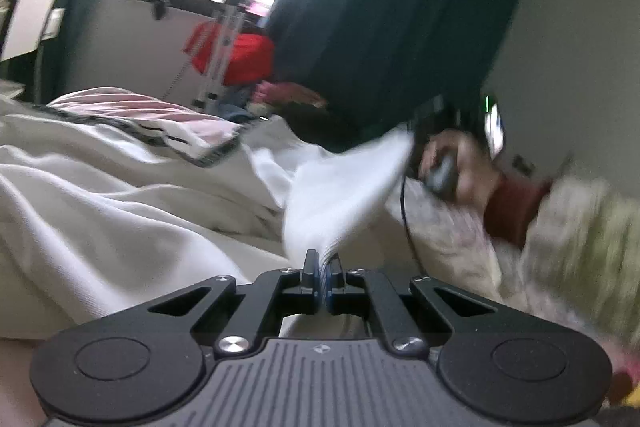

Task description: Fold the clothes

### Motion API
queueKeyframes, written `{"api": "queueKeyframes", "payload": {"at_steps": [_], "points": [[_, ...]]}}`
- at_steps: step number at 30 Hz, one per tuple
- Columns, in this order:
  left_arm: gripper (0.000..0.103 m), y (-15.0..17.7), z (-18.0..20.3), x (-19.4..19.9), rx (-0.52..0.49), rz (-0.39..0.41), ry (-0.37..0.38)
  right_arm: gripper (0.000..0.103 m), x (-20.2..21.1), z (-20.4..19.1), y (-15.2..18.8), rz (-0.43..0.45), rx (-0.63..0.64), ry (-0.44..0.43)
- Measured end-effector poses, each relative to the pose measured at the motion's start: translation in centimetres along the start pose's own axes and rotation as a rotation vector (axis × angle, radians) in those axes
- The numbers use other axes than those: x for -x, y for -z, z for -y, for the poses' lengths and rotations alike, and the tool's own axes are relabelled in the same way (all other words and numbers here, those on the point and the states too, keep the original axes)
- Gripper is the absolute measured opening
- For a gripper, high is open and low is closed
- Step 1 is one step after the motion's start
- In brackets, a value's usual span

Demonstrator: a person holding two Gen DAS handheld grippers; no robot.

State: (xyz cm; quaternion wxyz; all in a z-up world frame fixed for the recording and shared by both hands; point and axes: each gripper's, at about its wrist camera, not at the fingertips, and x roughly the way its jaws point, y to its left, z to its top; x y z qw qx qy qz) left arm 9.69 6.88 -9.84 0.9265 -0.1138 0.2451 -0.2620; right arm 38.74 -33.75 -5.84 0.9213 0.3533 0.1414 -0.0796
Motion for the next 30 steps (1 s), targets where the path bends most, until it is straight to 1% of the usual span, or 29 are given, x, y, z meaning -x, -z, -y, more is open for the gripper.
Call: {"api": "queueKeyframes", "payload": {"at_steps": [3, 5, 7, 8, 10, 12, 14, 16, 17, 20, 22, 24, 25, 26, 27, 28, 30], "points": [[0.004, 0.8, 2.0, -0.1, -0.057, 0.003, 0.015, 0.006, 3.9, -0.9, -4.1, 0.096, 0.024, -0.04], [0.005, 1.1, 3.1, -0.1, -0.081, 0.016, 0.018, 0.006, 8.1, -0.2, -6.0, 0.186, 0.034, -0.05], [0.006, 1.5, 4.0, -0.3, -0.089, 0.028, 0.02, 0.006, 12.5, 1.2, -6.7, 0.291, 0.089, -0.023], [0.006, 1.7, 4.4, -0.5, -0.091, 0.029, 0.017, 0.006, 14.7, 2.3, -6.7, 0.341, 0.112, 0.012], [0.006, 2.4, 4.9, -1.1, -0.089, 0.004, -0.009, 0.006, 18.3, 5.8, -5.8, 0.368, 0.063, 0.084], [0.006, 3.1, 4.8, -1.6, -0.061, -0.035, -0.024, 0.006, 21.2, 10.0, -4.1, 0.341, -0.046, 0.158], [0.006, 3.7, 4.5, -2.0, -0.035, -0.068, -0.027, 0.007, 23.6, 14.2, -1.6, 0.296, -0.158, 0.239], [0.006, 4.2, 4.4, -2.3, -0.035, -0.098, -0.037, 0.008, 25.3, 17.7, 1.2, 0.22, -0.213, 0.341], [0.006, 4.5, 4.4, -2.5, -0.041, -0.106, -0.044, 0.008, 25.7, 19.0, 2.4, 0.182, -0.225, 0.376], [0.007, 4.9, 4.7, -2.9, -0.07, -0.113, -0.064, 0.009, 26.1, 22.5, 4.0, 0.039, -0.373, 0.351], [0.007, 5.2, 5.0, -3.0, -0.104, -0.11, -0.079, 0.01, 26.3, 24.1, 4.4, -0.013, -0.459, 0.298], [0.008, 5.4, 5.3, -2.8, -0.139, -0.108, -0.089, 0.02, 26.5, 25.4, 4.7, -0.046, -0.528, 0.247], [0.008, 5.5, 5.4, -2.7, -0.148, -0.107, -0.094, 0.038, 26.5, 25.9, 5.0, -0.053, -0.552, 0.231], [0.008, 5.5, 5.4, -2.5, -0.145, -0.109, -0.096, 0.06, 26.5, 26.4, 5.3, -0.059, -0.578, 0.216], [0.009, 5.6, 5.4, -2.5, -0.141, -0.112, -0.099, 0.069, 26.5, 26.7, 5.7, -0.068, -0.599, 0.211], [0.009, 5.6, 5.5, -2.4, -0.137, -0.115, -0.102, 0.075, 26.5, 26.9, 6.1, -0.078, -0.619, 0.211], [0.01, 5.8, 5.6, -2.2, -0.142, -0.117, -0.105, 0.075, 26.3, 26.9, 6.6, -0.083, -0.633, 0.217]]}}
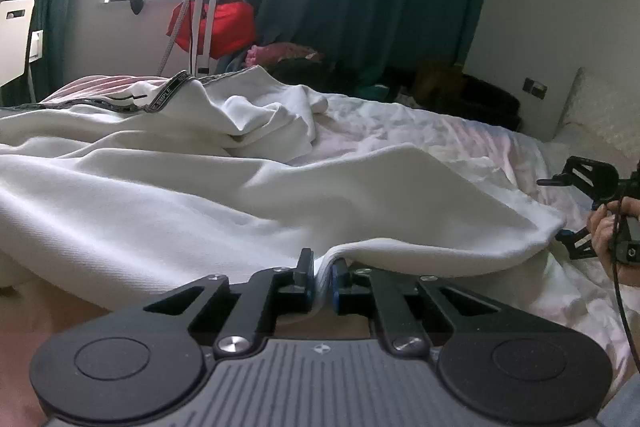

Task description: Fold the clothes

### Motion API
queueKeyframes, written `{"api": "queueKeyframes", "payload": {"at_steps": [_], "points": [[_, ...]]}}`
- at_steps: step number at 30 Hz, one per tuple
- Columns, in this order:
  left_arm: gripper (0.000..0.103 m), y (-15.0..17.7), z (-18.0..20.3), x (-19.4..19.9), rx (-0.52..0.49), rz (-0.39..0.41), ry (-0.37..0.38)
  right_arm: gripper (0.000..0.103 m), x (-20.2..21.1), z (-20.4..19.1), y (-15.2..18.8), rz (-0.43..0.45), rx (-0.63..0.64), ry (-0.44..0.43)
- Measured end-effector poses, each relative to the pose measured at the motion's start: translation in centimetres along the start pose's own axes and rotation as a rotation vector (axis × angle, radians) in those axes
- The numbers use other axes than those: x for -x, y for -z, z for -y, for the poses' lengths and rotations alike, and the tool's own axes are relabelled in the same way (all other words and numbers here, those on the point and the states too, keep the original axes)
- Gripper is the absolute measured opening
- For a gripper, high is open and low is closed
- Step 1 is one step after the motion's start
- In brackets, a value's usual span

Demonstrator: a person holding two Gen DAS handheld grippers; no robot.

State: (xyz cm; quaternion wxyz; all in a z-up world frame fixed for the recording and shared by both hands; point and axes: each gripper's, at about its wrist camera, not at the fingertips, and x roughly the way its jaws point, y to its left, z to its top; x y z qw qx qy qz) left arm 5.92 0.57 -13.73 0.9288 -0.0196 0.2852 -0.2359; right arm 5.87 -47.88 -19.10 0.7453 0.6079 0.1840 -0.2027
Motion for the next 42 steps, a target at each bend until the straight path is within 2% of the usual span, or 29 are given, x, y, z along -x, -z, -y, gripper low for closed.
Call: {"api": "queueKeyframes", "payload": {"at_steps": [3, 4, 5, 7, 9, 10, 11, 13, 14, 16, 17, 19, 21, 24, 27, 30, 33, 35, 38, 39, 40, 41, 42], "points": [[0.011, 0.1, 0.0, 0.0, -0.005, -0.004, -0.002, 0.074, -0.4, -0.7, -0.1, 0.026, 0.089, 0.036], [0.011, 0.1, -0.1, -0.1, 0.0, -0.005, 0.0, 0.069, -0.6, -0.9, -0.1, 0.035, 0.121, 0.05], [0.011, 0.0, -0.1, -0.2, 0.004, -0.005, 0.002, 0.051, -0.8, -1.2, -0.2, 0.044, 0.154, 0.063], [0.011, -0.1, -0.3, -0.3, 0.011, -0.001, 0.002, 0.024, -0.7, -1.2, -0.5, 0.071, 0.184, 0.115], [0.012, -0.2, -0.4, -0.2, 0.023, 0.002, 0.009, 0.02, -0.6, -1.0, -0.9, 0.089, 0.194, 0.147], [0.014, -0.3, -0.5, -0.1, 0.032, -0.001, 0.014, 0.008, -0.6, -0.7, -1.2, 0.088, 0.187, 0.138], [0.017, -0.4, -0.7, -0.1, 0.045, -0.009, 0.02, 0.008, -0.4, -0.6, -1.3, 0.097, 0.187, 0.128], [0.041, -0.8, -1.1, 0.1, 0.087, -0.046, 0.04, 0.007, 0.0, -0.7, -1.3, 0.127, 0.191, 0.106], [0.044, -1.0, -1.5, 0.4, 0.115, -0.059, 0.052, 0.007, 0.1, -1.0, -1.3, 0.145, 0.196, 0.093], [0.069, -1.3, -2.4, 1.7, 0.185, -0.055, 0.07, 0.006, 0.6, -1.4, -1.3, 0.173, 0.212, 0.067], [0.074, -1.5, -3.2, 2.5, 0.23, -0.045, 0.077, 0.006, 0.8, -1.5, -1.2, 0.182, 0.216, 0.059], [0.078, -1.8, -5.0, 4.2, 0.33, -0.022, 0.089, 0.006, 1.1, -1.5, -1.4, 0.195, 0.216, 0.048], [0.083, -1.7, -7.5, 5.4, 0.458, -0.001, 0.068, 0.006, 1.1, -1.3, -1.7, 0.208, 0.203, 0.046], [0.083, -1.0, -12.4, 6.3, 0.688, 0.003, -0.028, 0.006, 0.4, -1.7, -2.2, 0.225, 0.185, 0.045], [0.083, 0.0, -16.7, 6.8, 0.869, 0.033, -0.162, 0.006, -0.3, -1.7, -2.6, 0.224, 0.179, 0.056], [0.082, 1.3, -20.2, 7.3, 1.033, 0.088, -0.279, 0.006, -0.5, -1.7, -2.5, 0.229, 0.183, 0.078], [0.079, 2.8, -23.0, 7.8, 1.192, 0.17, -0.339, 0.006, -0.5, -1.7, -2.3, 0.24, 0.192, 0.09], [0.076, 3.8, -24.6, 8.2, 1.287, 0.249, -0.334, 0.006, -0.6, -1.6, -2.2, 0.246, 0.193, 0.088], [0.065, 4.2, -26.2, 8.6, 1.327, 0.319, -0.34, 0.006, -0.4, -1.2, -2.2, 0.255, 0.177, 0.078], [0.056, 4.2, -26.6, 8.7, 1.336, 0.329, -0.344, 0.006, -0.3, -1.1, -2.3, 0.259, 0.17, 0.076], [0.039, 4.2, -27.0, 8.8, 1.353, 0.331, -0.34, 0.006, -0.2, -0.9, -2.3, 0.264, 0.164, 0.075], [0.03, 4.1, -27.5, 8.9, 1.368, 0.333, -0.332, 0.006, -0.1, -0.8, -2.4, 0.269, 0.159, 0.078], [0.009, 3.7, -27.9, 9.3, 1.366, 0.339, -0.319, 0.006, 0.1, -0.7, -2.4, 0.274, 0.154, 0.083]]}}
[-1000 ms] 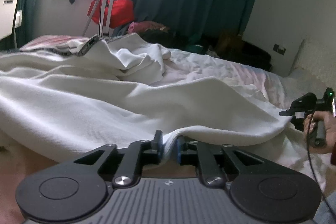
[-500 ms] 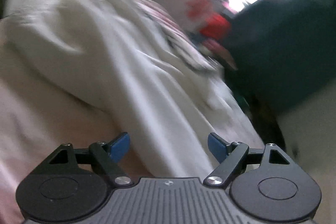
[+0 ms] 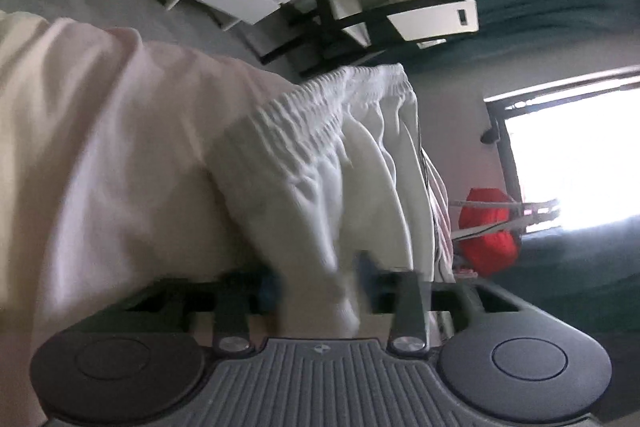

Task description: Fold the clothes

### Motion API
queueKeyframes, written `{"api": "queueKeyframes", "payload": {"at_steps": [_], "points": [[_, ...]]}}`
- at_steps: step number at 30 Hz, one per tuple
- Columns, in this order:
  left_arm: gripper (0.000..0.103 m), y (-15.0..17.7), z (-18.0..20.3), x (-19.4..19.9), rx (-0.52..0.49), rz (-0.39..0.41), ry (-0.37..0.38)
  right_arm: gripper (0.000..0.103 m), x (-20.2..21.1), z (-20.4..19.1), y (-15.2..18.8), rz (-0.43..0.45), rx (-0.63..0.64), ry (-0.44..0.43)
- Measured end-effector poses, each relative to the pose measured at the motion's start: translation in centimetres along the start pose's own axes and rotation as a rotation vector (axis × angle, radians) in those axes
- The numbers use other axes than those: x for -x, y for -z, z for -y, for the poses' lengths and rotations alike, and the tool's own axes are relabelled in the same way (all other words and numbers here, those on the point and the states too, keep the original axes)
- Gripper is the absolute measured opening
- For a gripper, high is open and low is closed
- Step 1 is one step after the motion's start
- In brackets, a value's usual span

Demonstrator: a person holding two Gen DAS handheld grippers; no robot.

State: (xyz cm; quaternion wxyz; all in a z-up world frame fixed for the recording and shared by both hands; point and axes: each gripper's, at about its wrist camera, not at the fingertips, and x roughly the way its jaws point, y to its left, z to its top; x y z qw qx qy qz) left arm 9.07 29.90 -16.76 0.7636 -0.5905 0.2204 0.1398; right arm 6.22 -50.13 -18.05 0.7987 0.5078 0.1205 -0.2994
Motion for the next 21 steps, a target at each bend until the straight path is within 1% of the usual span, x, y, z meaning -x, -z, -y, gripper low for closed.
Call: {"api": "queueKeyframes", "payload": {"at_steps": [3, 4, 6, 8, 11, 14, 16, 17, 19, 21], "points": [[0.008, -1.7, 1.7, 1.6, -0.068, 0.023, 0.065, 0.006, 0.5, 0.7, -0.1, 0.022, -0.031, 0.016], [0.007, -2.3, 2.6, 2.5, -0.107, 0.041, 0.075, 0.006, 0.7, 0.8, -0.2, 0.028, -0.04, 0.023], [0.007, -3.8, 4.0, 4.5, -0.169, 0.052, 0.093, 0.005, 1.1, 1.0, -0.3, 0.043, -0.049, 0.033], [0.007, -4.9, 5.6, 6.1, -0.224, 0.03, 0.095, 0.005, 1.8, 0.8, -0.4, 0.07, -0.028, 0.04], [0.006, -6.0, 7.3, 8.3, -0.305, -0.006, 0.07, 0.005, 3.5, 0.5, -0.6, 0.132, -0.002, 0.071], [0.005, -6.4, 7.8, 9.3, -0.385, -0.031, -0.003, 0.005, 6.2, -0.2, -0.6, 0.211, 0.023, 0.136], [0.005, -6.2, 7.1, 9.5, -0.432, -0.053, -0.062, 0.005, 8.2, -0.9, -0.3, 0.268, 0.057, 0.185], [0.006, -6.1, 6.8, 9.6, -0.463, -0.063, -0.101, 0.005, 8.6, -1.2, -0.2, 0.278, 0.079, 0.217], [0.006, -5.8, 5.4, 9.0, -0.508, -0.091, -0.175, 0.006, 8.7, -1.3, 0.1, 0.263, 0.115, 0.287], [0.006, -5.2, 4.2, 8.0, -0.553, -0.108, -0.239, 0.006, 8.1, -1.0, 0.2, 0.218, 0.112, 0.345]]}}
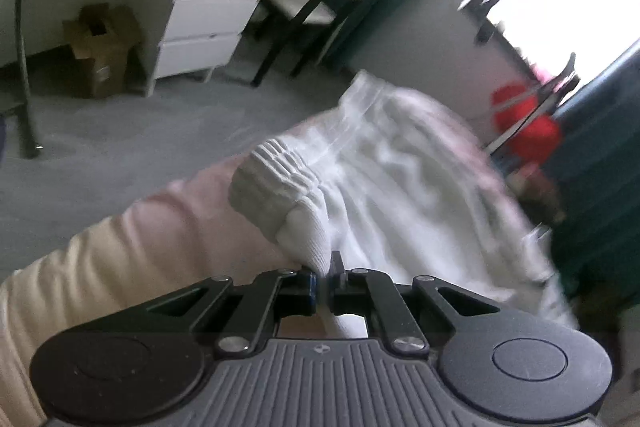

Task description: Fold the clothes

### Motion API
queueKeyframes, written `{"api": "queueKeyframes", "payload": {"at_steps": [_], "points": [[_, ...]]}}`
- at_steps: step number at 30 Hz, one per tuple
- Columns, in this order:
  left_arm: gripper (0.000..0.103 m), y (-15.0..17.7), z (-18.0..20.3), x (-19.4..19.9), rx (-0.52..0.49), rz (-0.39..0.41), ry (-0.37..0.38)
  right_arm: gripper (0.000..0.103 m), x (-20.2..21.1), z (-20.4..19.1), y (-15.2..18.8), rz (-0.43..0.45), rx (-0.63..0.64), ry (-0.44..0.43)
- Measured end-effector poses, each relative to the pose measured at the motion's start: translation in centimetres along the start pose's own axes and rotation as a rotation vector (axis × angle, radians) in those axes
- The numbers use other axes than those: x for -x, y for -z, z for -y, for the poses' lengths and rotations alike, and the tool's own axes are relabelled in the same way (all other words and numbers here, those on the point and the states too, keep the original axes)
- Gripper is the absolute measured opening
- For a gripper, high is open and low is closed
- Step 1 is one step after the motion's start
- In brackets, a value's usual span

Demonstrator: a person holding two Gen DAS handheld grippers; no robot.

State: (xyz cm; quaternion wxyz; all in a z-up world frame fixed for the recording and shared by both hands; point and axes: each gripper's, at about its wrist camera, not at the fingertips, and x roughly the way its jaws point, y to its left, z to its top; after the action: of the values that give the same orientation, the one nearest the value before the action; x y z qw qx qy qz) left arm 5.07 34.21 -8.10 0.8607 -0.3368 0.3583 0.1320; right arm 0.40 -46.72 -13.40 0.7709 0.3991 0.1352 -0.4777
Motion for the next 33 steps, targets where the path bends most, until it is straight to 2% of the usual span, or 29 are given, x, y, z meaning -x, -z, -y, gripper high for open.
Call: {"api": "queueKeyframes", "payload": {"at_steps": [3, 7, 8, 9, 10, 11, 12, 13, 14, 16, 20, 22, 26, 29, 33], "points": [[0.011, 1.4, 0.1, -0.5, -0.077, 0.02, -0.05, 0.007, -1.2, 0.4, 0.5, -0.083, 0.001, 0.071], [0.018, 2.3, 1.0, 0.1, -0.149, 0.048, -0.055, 0.009, -1.7, 1.0, 0.3, -0.124, -0.03, 0.066], [0.022, 2.3, 1.2, 0.2, -0.17, 0.051, -0.058, 0.01, -1.7, 0.8, 0.3, -0.133, -0.023, 0.061], [0.031, 2.4, 1.3, 0.4, -0.192, 0.053, -0.062, 0.011, -1.7, 0.5, 0.3, -0.143, -0.012, 0.055], [0.045, 2.4, 1.5, 0.5, -0.213, 0.055, -0.065, 0.02, -1.6, 0.2, 0.4, -0.151, 0.005, 0.052], [0.052, 2.5, 1.7, 0.6, -0.234, 0.057, -0.068, 0.039, -1.3, -0.2, 0.4, -0.149, 0.021, 0.036], [0.061, 2.6, 1.8, 0.7, -0.255, 0.06, -0.072, 0.049, -0.7, -0.6, 0.3, -0.135, 0.033, -0.001], [0.064, 2.7, 2.1, 0.9, -0.28, 0.067, -0.08, 0.066, 0.0, -1.1, 0.3, -0.11, 0.048, -0.043], [0.066, 2.9, 2.6, 1.4, -0.31, 0.083, -0.097, 0.075, 1.0, -1.8, 0.4, -0.076, 0.079, -0.077], [0.078, 3.4, 3.6, 2.4, -0.369, 0.118, -0.123, 0.075, 3.0, -3.4, 0.7, -0.014, 0.155, -0.139], [0.081, 4.9, 6.5, 5.0, -0.484, 0.209, -0.113, 0.074, 6.8, -5.7, 1.8, 0.078, 0.269, -0.266], [0.083, 5.9, 8.7, 5.8, -0.537, 0.245, -0.08, 0.074, 8.1, -6.4, 2.5, 0.076, 0.288, -0.33], [0.089, 8.4, 14.9, 5.4, -0.64, 0.262, 0.073, 0.074, 10.3, -7.7, 4.5, 0.038, 0.328, -0.447], [0.093, 10.9, 20.7, 3.2, -0.72, 0.244, 0.231, 0.074, 10.8, -8.6, 6.7, -0.026, 0.381, -0.494], [0.093, 14.5, 29.4, -1.6, -0.821, 0.195, 0.332, 0.074, 11.1, -9.8, 8.2, -0.052, 0.444, -0.527]]}}
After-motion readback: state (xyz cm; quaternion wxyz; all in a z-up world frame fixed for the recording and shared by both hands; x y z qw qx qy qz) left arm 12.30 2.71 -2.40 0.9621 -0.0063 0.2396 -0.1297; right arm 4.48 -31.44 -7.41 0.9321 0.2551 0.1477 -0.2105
